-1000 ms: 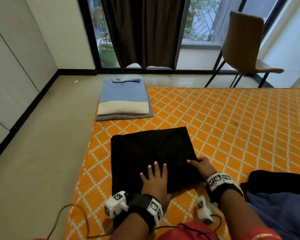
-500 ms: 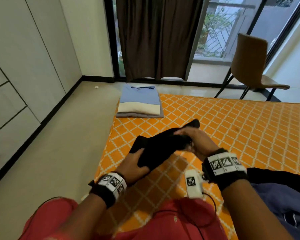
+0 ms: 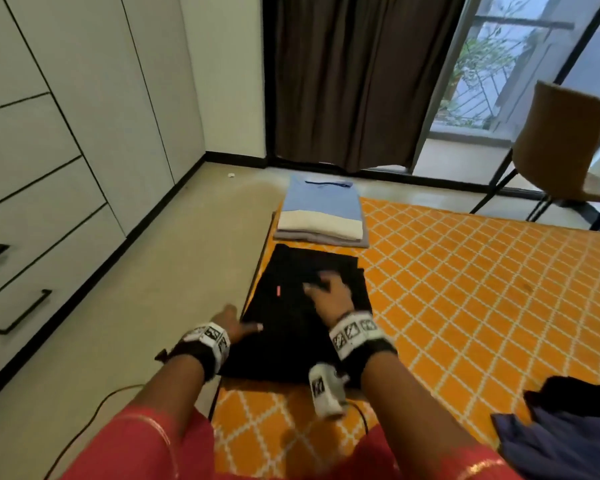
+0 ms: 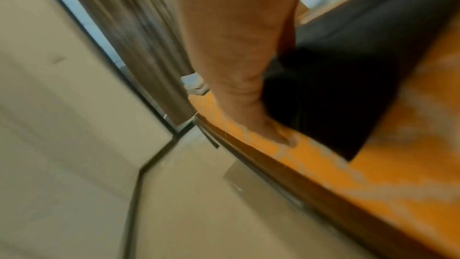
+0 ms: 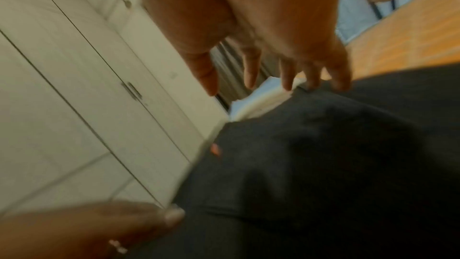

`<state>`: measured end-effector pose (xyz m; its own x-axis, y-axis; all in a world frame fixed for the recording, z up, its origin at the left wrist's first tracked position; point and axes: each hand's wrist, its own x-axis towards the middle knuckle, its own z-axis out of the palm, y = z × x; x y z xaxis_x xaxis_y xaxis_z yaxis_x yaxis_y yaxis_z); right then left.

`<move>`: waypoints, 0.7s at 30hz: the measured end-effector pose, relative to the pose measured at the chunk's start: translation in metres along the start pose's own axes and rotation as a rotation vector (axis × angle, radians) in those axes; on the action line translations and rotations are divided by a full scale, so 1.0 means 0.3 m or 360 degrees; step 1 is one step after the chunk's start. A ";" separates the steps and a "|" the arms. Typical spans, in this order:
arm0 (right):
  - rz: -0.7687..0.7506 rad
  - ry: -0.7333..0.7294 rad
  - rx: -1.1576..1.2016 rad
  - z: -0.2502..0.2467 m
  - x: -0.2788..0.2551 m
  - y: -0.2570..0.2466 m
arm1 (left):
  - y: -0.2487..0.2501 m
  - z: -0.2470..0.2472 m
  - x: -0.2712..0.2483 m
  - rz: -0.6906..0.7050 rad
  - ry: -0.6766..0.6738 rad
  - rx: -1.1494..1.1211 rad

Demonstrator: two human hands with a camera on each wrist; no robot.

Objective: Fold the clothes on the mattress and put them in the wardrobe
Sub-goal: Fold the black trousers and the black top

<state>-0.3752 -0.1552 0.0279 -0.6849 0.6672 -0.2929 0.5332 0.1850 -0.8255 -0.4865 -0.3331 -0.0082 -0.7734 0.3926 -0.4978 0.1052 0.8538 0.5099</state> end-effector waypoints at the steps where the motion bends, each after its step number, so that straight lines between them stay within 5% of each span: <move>1: 0.0132 0.0125 -0.0225 0.019 -0.016 0.108 | -0.020 0.044 0.013 0.0042 -0.0039 0.0132; 4: 0.0219 0.0490 -0.0621 0.031 -0.091 0.337 | -0.033 0.124 0.004 0.0070 0.0137 0.0418; 9: 0.0479 0.0612 -0.0294 0.014 -0.064 0.400 | -0.051 0.171 -0.095 -0.0018 0.0516 0.0957; 13: 0.0463 0.0623 -0.0265 0.013 -0.055 0.412 | -0.019 0.201 -0.126 0.0080 0.0498 0.0831; 17: 0.0480 0.0607 -0.0214 0.007 -0.062 0.410 | 0.006 0.199 -0.174 0.0449 0.0687 0.0409; 21: 0.0473 0.0587 -0.0183 0.002 -0.069 0.400 | -0.009 0.220 -0.198 0.0553 0.0558 -0.0002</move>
<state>-0.2973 -0.1472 -0.0654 -0.2841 0.9105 -0.3004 0.7448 0.0123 -0.6671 -0.3997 -0.3362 -0.0264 -0.8565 0.5152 -0.0320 0.3939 0.6924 0.6046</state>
